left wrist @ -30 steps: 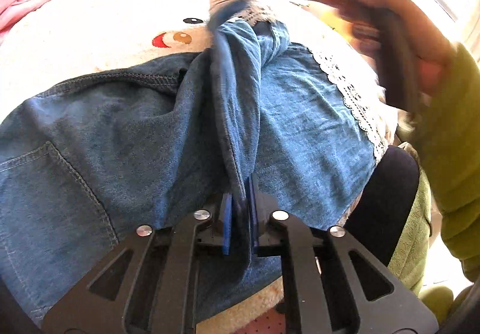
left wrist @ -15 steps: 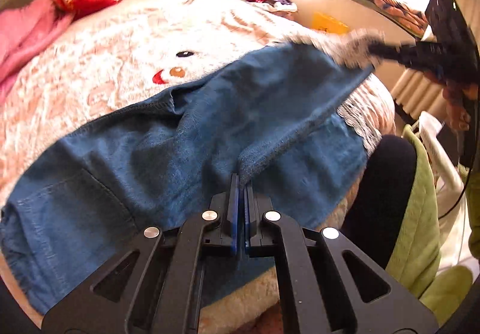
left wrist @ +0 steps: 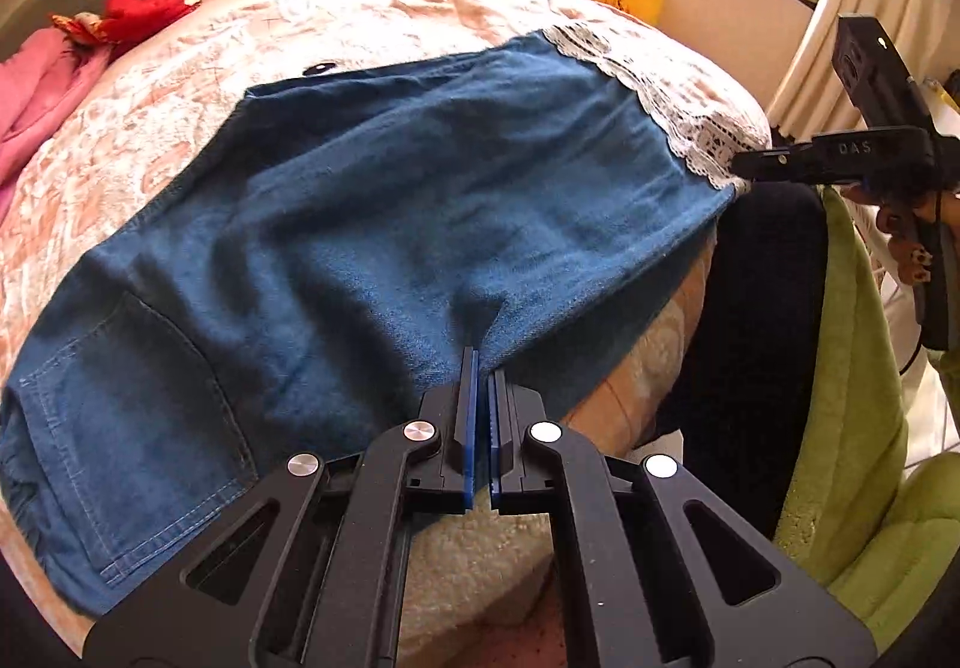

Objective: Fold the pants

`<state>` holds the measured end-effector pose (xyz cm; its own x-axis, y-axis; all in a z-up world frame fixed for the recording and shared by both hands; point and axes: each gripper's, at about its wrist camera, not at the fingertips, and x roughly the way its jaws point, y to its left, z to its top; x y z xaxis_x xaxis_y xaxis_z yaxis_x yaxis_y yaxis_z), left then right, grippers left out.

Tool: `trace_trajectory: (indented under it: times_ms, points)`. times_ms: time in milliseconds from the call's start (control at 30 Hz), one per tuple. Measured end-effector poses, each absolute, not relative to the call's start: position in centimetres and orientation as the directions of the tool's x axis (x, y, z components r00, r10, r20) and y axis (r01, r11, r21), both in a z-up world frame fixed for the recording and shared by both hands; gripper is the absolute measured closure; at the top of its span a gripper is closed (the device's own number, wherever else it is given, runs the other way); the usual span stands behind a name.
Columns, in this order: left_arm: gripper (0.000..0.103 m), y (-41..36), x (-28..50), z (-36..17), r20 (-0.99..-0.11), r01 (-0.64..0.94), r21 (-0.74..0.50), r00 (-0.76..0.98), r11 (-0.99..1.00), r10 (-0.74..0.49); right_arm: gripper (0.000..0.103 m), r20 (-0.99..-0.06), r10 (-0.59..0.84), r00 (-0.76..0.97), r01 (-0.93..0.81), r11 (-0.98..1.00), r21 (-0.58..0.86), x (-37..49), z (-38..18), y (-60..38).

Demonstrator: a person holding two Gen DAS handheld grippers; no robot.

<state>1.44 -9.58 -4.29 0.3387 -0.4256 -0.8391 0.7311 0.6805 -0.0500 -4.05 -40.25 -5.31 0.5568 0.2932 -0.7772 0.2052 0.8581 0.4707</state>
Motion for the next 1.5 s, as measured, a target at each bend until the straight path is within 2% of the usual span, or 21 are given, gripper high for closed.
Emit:
trace_trajectory:
  times_ms: [133,267,367,433,500,567,667,767,833,900,967,1033,1133,1167,1200,1333,1500]
  points:
    - [0.103,-10.0,1.4,-5.0,-0.848,0.732,-0.065,0.317,0.678,-0.424,0.095,-0.787,0.251,0.564,0.225,0.87,0.439,-3.9,-5.6,-40.1]
    - [0.102,-10.0,0.9,-5.6,-0.858,0.732,-0.061,0.309,0.679,-0.41,0.088,-0.818,0.216,0.534,0.228,0.894,0.385,-3.9,-6.0,-40.0]
    - [0.101,-9.8,0.9,-5.6,-0.858,0.726,-0.078,0.299,0.683,-0.417,0.071,-0.837,0.133,0.531,0.235,0.926,0.297,-4.3,-4.7,-39.7]
    - [0.099,-9.2,0.8,-5.3,-0.856,0.718,-0.123,0.273,0.685,-0.439,0.068,-0.827,0.084,0.556,0.245,0.934,0.26,-4.7,-3.8,-39.8]
    - [0.09,-8.1,0.6,-4.8,-0.845,0.703,-0.17,0.256,0.691,-0.469,0.067,-0.811,0.043,0.584,0.239,0.945,0.222,-5.0,-2.7,-39.7]
    - [0.075,-6.7,0.6,-4.0,-0.834,0.679,-0.195,0.265,0.708,-0.484,0.065,-0.796,0.041,0.604,0.204,0.958,0.204,-5.0,-2.0,-39.0]
    - [0.065,-3.3,1.0,-2.5,-0.817,0.607,-0.188,0.34,0.772,-0.466,0.063,-0.785,0.096,0.612,0.115,0.971,0.209,-4.1,-1.6,-37.3]
    - [0.053,1.5,2.4,-1.4,-0.807,0.464,-0.18,0.435,0.868,-0.4,0.063,-0.789,0.16,0.593,0.009,0.979,0.205,-2.2,-1.8,-35.0]
    - [0.049,5.2,3.6,-1.0,-0.814,0.303,-0.147,0.504,0.942,-0.289,0.058,-0.8,0.199,0.567,-0.052,0.977,0.207,-0.8,-2.1,-33.6]
    - [0.049,7.5,4.4,-0.8,-0.813,0.202,-0.147,0.533,0.968,-0.235,0.055,-0.813,0.215,0.541,-0.088,0.976,0.2,0.3,-2.7,-32.5]
    - [0.035,9.7,4.8,-0.7,-0.808,0.102,-0.139,0.563,0.985,-0.172,0.055,-0.83,0.218,0.513,-0.099,0.976,0.195,1.1,-3.5,-32.0]
    - [0.026,10.5,5.1,-1.2,-0.816,0.063,-0.112,0.564,0.992,-0.128,0.055,-0.841,0.219,0.495,-0.098,0.976,0.196,1.4,-4.0,-31.9]
    - [0.028,10.6,6.2,-3.0,-0.841,0.048,-0.112,0.528,0.993,-0.12,0.054,-0.853,0.215,0.475,-0.086,0.976,0.198,1.4,-4.6,-32.3]
    - [0.054,10.4,6.4,-3.4,-0.842,0.052,-0.133,0.521,0.99,-0.141,0.054,-0.856,0.215,0.469,-0.08,0.976,0.201,1.4,-4.9,-32.3]
    - [0.063,10.2,6.7,-3.8,-0.844,0.059,-0.158,0.51,0.986,-0.166,0.054,-0.859,0.221,0.463,-0.078,0.975,0.208,1.3,-5.1,-32.4]
    - [0.069,11.0,6.7,-2.5,-0.813,0.05,-0.127,0.568,0.991,-0.133,0.054,-0.858,0.227,0.46,-0.076,0.973,0.217,0.6,-4.9,-32.8]
    - [0.069,12.2,7.6,-3.1,-0.817,0.036,-0.057,0.572,0.998,-0.068,0.054,-0.861,0.225,0.456,-0.071,0.974,0.217,0.2,-5.4,-32.9]
